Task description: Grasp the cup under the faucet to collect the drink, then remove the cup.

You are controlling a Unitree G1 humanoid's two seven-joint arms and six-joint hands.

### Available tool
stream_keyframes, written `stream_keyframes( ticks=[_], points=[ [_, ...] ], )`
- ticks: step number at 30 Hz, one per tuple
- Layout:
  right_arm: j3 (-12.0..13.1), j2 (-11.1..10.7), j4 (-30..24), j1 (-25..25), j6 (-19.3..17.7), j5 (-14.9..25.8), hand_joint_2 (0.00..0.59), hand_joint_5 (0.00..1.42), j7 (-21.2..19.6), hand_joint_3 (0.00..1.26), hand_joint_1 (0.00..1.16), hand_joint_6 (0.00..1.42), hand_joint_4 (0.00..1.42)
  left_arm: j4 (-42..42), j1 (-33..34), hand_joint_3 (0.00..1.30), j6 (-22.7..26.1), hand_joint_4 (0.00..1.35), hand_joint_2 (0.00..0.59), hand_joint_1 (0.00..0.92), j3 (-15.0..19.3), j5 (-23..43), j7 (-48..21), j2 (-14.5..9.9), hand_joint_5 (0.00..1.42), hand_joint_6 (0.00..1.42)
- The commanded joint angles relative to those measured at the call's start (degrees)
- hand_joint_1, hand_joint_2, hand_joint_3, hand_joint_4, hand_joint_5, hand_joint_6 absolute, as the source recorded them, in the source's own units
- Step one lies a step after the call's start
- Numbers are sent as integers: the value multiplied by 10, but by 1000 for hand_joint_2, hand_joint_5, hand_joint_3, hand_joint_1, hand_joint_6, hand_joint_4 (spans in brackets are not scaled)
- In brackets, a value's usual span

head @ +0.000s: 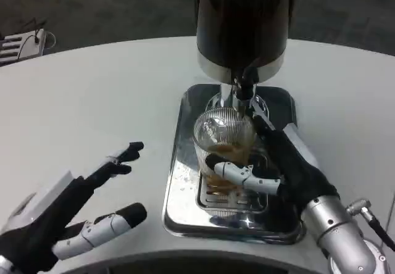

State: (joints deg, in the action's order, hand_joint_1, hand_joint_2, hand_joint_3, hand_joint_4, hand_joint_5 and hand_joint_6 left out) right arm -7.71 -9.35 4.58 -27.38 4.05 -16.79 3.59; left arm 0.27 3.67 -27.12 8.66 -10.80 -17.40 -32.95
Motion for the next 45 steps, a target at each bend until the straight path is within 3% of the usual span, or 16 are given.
stream_keyframes(
  ticks=[1,12,19,28,36,45],
  points=[
    [-8,12,16,-7,-18,-4,257,0,-17,0,724,95,0,-55,-45,70,20,34,129,0,-10,-35,-3,-7,130,94],
    [-21,40,42,-5,-41,-16,256,1,-67,0,730,102,0,-185,-163,49,67,0,128,0,13,-41,-10,-9,77,43],
    [-34,71,53,-5,-54,-29,256,118,-112,0,734,158,73,-214,-191,47,97,0,128,0,42,-27,-22,-13,67,41],
    [-63,112,70,6,-58,-72,267,287,-188,188,780,317,228,-217,-194,49,113,1,125,0,49,-16,-39,-13,65,40],
    [-74,115,99,1,-56,-82,267,277,-193,164,788,268,167,-211,-189,61,119,17,129,0,54,-6,-51,-21,74,51],
    [-64,106,139,-7,-64,-55,279,200,-160,62,746,184,59,-211,-176,69,129,23,130,0,50,5,-65,-23,85,56]
  ],
)
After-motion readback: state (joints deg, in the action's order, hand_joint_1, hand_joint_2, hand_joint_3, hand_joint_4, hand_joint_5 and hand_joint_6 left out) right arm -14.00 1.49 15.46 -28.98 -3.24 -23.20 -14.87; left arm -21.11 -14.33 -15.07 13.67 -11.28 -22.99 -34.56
